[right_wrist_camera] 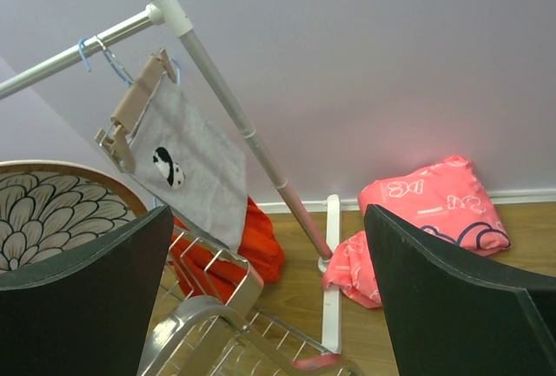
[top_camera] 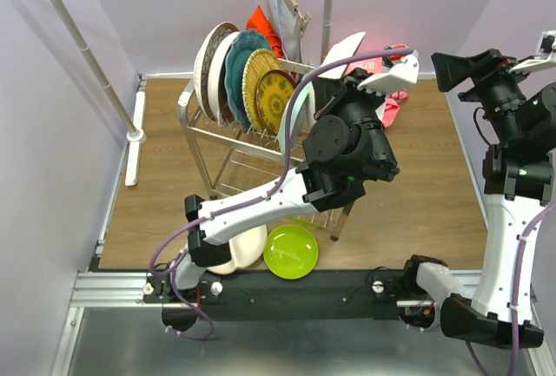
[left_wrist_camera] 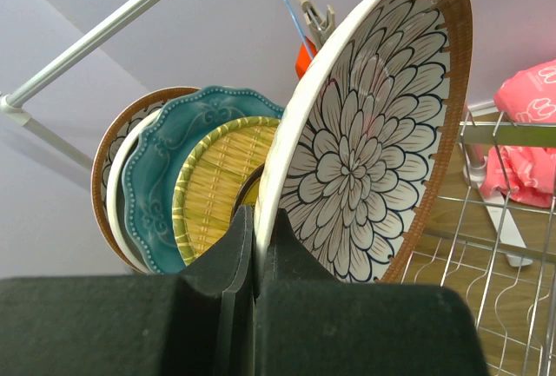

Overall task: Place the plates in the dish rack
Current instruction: Insert the plate into the dish rack

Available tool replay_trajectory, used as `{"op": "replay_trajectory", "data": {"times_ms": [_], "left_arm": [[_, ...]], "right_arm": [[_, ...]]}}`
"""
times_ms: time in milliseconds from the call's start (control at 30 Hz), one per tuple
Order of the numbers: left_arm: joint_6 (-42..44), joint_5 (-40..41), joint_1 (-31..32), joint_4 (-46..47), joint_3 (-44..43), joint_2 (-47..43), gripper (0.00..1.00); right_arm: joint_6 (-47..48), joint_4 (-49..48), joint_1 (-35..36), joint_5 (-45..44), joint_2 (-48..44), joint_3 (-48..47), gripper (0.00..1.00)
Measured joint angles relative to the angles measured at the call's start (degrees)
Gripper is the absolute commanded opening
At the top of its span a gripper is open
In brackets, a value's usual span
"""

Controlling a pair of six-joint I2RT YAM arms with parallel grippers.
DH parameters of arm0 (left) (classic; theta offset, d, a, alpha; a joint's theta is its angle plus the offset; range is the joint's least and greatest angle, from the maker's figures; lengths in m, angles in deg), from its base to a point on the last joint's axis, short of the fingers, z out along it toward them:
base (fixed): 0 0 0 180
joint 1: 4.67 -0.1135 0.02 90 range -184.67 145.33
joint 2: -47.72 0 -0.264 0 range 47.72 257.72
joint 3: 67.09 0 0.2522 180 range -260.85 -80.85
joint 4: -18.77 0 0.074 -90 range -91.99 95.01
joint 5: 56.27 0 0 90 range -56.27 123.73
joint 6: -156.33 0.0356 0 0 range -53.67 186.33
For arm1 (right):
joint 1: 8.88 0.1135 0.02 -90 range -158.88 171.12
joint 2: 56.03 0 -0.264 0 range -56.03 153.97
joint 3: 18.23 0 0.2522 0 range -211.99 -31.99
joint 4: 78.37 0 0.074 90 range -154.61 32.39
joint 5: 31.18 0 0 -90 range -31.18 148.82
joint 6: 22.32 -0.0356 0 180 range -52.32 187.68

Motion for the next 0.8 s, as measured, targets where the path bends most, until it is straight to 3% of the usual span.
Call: {"op": "replay_trajectory", "data": {"times_ms": [800], "left_arm": [[-4.02,0.00,-0.90,-6.32,0.07,0.24,0.00]], "right_arm": [[-0.17,-0.04,2.29,-1.20,-0.94,2.71,1.00]]}}
